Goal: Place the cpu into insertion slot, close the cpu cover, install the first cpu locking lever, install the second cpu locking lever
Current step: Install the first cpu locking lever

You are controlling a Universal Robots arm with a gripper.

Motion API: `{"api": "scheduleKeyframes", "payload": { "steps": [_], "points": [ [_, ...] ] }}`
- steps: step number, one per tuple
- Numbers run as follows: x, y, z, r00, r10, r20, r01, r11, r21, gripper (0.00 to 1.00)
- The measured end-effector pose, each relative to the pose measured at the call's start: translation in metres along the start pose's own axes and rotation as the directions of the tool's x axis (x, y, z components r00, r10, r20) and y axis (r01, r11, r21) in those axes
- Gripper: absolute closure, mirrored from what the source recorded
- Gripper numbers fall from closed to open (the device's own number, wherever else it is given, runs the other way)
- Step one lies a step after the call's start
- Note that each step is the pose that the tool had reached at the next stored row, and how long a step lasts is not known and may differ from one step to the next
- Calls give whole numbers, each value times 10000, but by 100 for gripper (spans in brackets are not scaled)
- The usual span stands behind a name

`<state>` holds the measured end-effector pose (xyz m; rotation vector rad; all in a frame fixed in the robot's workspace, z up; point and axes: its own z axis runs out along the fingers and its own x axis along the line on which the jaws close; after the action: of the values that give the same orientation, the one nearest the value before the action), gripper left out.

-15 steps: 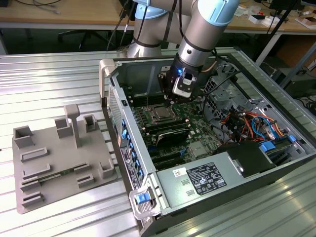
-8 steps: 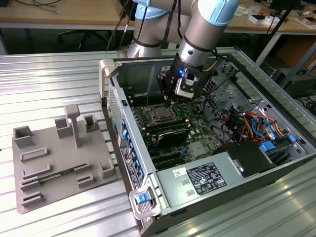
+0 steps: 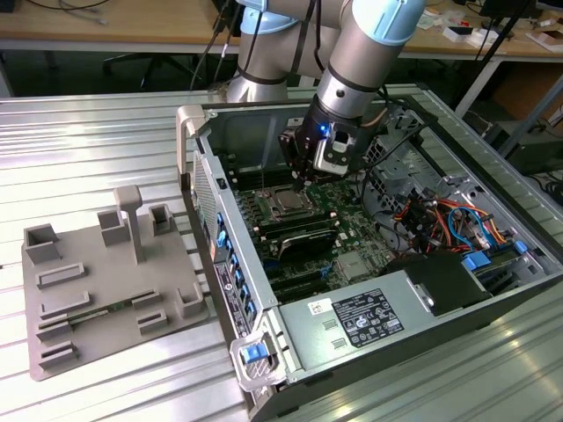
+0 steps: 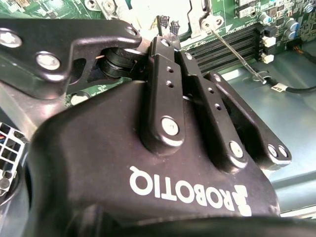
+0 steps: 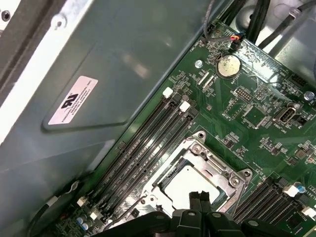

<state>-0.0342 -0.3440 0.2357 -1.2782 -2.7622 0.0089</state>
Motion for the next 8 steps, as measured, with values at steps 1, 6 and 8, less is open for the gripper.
{"api": "scheduleKeyframes", "payload": {
  "steps": [1, 6, 8],
  "points": [
    [0, 0, 0, 10000, -41, 2, 41, 10000, 3, 89],
    [0, 0, 0, 9997, -240, 11, 240, 9997, 21, 89],
    [0, 0, 0, 9995, -319, 14, 319, 9995, 28, 89]
  ]
}}
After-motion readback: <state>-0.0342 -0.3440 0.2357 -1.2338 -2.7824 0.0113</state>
